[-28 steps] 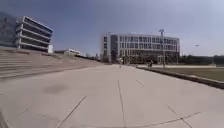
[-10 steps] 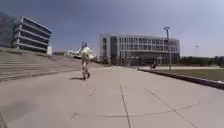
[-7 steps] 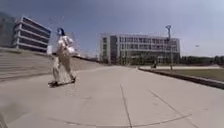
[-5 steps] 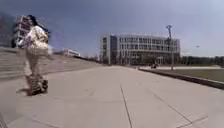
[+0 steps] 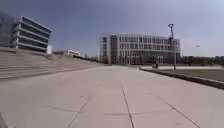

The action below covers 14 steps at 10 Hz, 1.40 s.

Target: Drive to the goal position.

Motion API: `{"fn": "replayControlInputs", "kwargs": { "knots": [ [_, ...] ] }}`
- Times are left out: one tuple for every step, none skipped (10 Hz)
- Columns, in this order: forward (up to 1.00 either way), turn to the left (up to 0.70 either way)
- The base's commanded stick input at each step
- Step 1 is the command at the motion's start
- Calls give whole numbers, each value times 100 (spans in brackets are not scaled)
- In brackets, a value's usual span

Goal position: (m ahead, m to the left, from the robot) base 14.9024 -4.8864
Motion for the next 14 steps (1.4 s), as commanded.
{"fn": "replayControlInputs", "kwargs": {
  "knots": [
    [70, 0],
    [70, 0],
    [70, 0],
    [70, 0],
    [70, 0],
    [70, 0],
    [70, 0],
    [70, 0],
    [70, 0],
    [70, 0],
    [70, 0],
    [70, 0],
    [70, 0],
    [70, 0]
  ]
}}
